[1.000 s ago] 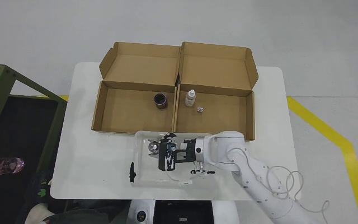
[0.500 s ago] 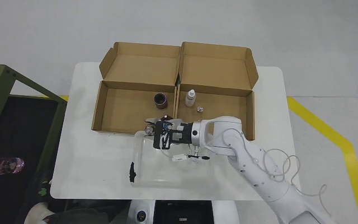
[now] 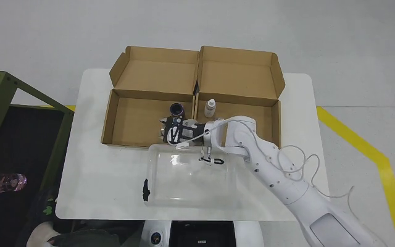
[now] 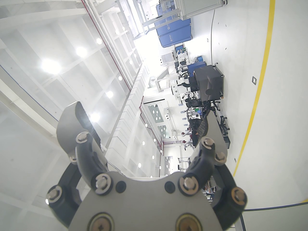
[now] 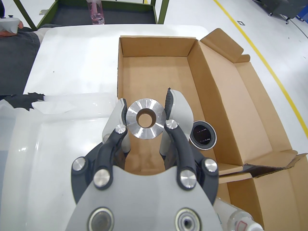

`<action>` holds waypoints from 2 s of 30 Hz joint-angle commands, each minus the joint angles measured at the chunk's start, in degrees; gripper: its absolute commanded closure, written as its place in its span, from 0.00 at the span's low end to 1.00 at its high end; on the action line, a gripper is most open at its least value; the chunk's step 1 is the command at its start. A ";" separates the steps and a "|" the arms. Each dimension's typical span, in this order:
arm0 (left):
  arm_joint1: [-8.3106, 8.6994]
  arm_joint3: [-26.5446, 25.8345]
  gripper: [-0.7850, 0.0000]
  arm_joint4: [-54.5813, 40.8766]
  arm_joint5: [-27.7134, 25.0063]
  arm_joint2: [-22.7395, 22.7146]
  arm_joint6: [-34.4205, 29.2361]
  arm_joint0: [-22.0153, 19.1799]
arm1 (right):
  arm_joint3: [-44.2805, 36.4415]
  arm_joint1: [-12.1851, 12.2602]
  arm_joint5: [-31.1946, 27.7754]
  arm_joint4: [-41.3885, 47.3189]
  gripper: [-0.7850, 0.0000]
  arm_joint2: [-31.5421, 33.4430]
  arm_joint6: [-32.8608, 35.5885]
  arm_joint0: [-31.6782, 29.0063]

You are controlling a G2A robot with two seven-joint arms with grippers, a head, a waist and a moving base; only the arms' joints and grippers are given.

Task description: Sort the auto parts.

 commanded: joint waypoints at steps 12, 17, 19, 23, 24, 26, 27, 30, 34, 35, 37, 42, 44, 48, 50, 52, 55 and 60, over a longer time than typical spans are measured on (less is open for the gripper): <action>0.00 0.00 0.00 0.00 0.00 0.00 0.00 0.00 | 8.57 -2.31 3.53 -0.66 1.00 -3.16 2.44 4.60; 0.00 0.00 0.00 0.00 0.00 0.00 0.00 0.00 | 11.17 -3.24 4.50 -1.35 1.00 -4.58 3.51 5.84; 0.00 0.00 0.00 0.00 0.00 0.00 0.00 0.00 | 12.09 -3.60 4.75 -1.42 1.00 -5.09 3.60 6.10; 0.00 0.00 0.00 0.00 0.00 0.00 0.00 0.00 | 14.07 -4.29 4.91 -1.82 1.00 -6.07 3.85 6.74; 0.00 0.00 0.00 0.00 0.00 0.00 0.00 0.00 | 14.53 -4.46 5.11 -1.93 1.00 -6.28 3.91 6.88; 0.00 0.00 0.00 0.00 0.00 0.00 0.00 0.00 | 15.43 -4.81 5.28 -2.19 1.00 -6.73 4.07 7.19; 0.00 0.00 0.00 0.00 0.00 0.00 0.00 0.00 | 15.87 -4.99 5.39 -2.26 1.00 -6.91 4.08 7.34; 0.00 0.00 0.00 0.00 0.00 0.00 0.00 0.00 | 16.99 -5.47 5.49 -2.42 1.00 -7.37 4.15 7.76; 0.00 0.00 0.00 0.00 0.00 0.00 0.00 0.00 | 17.97 -5.98 5.54 -2.89 0.98 -7.80 4.45 8.15; 0.00 0.00 0.00 0.00 0.00 0.00 0.00 0.00 | 18.14 -6.09 5.57 -3.01 0.96 -7.88 4.54 8.21; 0.00 0.00 0.00 0.00 0.00 0.00 0.00 0.00 | 18.43 -6.29 5.48 -3.25 0.89 -8.03 4.74 8.31; 0.00 0.00 0.00 0.00 0.00 0.00 0.00 0.00 | 19.11 -6.72 5.12 -3.76 0.78 -8.27 5.02 8.42; 0.00 0.00 0.00 0.00 0.00 0.00 0.00 0.00 | 19.37 -6.87 4.80 -3.84 0.73 -8.27 5.26 8.52; 0.00 0.00 0.00 0.00 0.00 0.00 0.00 0.00 | 19.46 -7.05 4.35 -4.08 0.62 -8.08 5.51 8.56; 0.00 0.00 0.00 0.00 0.00 0.00 0.00 0.00 | 19.22 -7.07 4.17 -4.15 0.60 -7.81 5.65 8.52; 0.00 0.00 0.00 0.00 0.00 0.00 0.00 0.00 | 18.79 -7.05 3.90 -4.27 0.56 -7.53 5.80 8.39; 0.00 0.00 0.00 0.00 0.00 0.00 0.00 0.00 | 17.66 -6.95 3.40 -4.40 0.55 -7.02 5.63 8.00; 0.00 0.00 0.00 0.00 0.00 0.00 0.00 0.00 | 13.62 -6.43 1.94 -4.85 0.55 -5.70 5.32 6.86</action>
